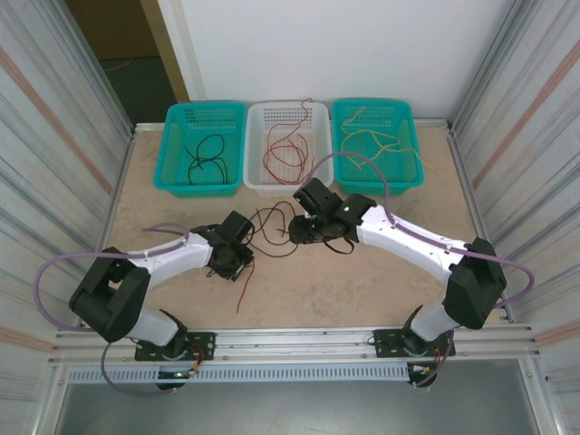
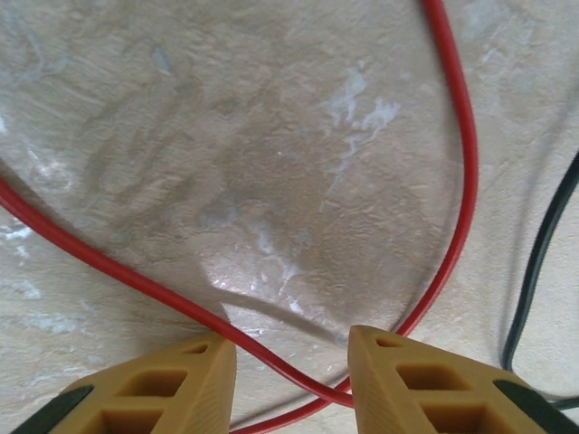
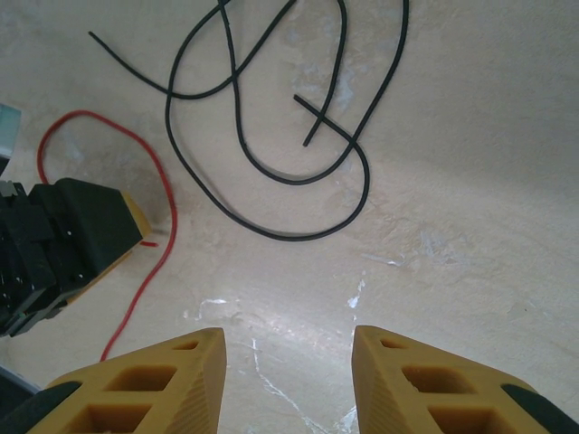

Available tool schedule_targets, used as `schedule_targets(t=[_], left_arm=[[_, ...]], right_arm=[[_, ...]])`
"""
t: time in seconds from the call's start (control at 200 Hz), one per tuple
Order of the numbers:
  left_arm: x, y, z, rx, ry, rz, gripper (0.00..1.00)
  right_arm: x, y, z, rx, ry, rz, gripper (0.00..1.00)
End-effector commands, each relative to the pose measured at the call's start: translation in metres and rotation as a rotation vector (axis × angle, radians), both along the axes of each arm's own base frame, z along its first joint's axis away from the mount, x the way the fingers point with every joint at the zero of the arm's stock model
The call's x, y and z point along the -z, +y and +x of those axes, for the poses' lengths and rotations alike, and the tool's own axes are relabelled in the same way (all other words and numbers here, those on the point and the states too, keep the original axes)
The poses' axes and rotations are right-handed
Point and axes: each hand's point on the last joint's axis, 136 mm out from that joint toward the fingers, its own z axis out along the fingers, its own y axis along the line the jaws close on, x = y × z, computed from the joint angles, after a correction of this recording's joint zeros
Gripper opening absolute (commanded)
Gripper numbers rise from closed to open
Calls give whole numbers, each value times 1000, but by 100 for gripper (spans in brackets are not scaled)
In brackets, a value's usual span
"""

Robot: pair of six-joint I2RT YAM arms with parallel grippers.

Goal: Untangle the cables

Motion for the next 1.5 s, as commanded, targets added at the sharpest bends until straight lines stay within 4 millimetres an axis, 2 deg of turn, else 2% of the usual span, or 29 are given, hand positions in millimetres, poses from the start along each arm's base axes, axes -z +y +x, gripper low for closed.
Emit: schedule_targets(t=[0.0, 0.125, 0.261, 0.421, 0.446, 0.646, 0.857, 1.027, 1.162, 1.293, 1.393, 1.498], left_arm=[[2, -1, -2, -6, 22, 15, 36], [1, -2, 0, -2, 13, 15, 30], [-2, -2, 1, 7, 3, 12, 19], [-21, 3, 4, 43, -58, 29, 2], [-27, 3, 5, 55, -80, 34, 0], [-88, 8, 15, 179, -294, 86, 0], [-156, 12, 18, 284, -491, 121, 0], [-240, -3, 27, 412, -785, 40, 0], [-293, 2, 23, 388, -948, -18, 0], [-324, -3, 19, 358, -1049, -129, 0], [-334, -11, 19, 310, -1088, -236, 0], [-340, -18, 21, 263, -1108, -329, 0]], right_arm=[[-10, -1, 0, -19, -27, 12, 41], [-11, -3, 0, -18, -28, 10, 40], [-15, -4, 0, -15, -37, 15, 40], [-22, -3, 1, -14, -50, 32, 40], [-23, -3, 2, -15, -53, 35, 40], [-41, 2, 4, -20, -79, 77, 40], [-68, 11, 5, -44, -118, 155, 40], [-99, 21, 3, -76, -164, 251, 42], [-130, 28, 1, -92, -208, 349, 45], [-156, 36, -4, -104, -241, 468, 56], [-169, 45, -7, -111, -256, 559, 61], [-169, 48, -7, -102, -276, 567, 64]])
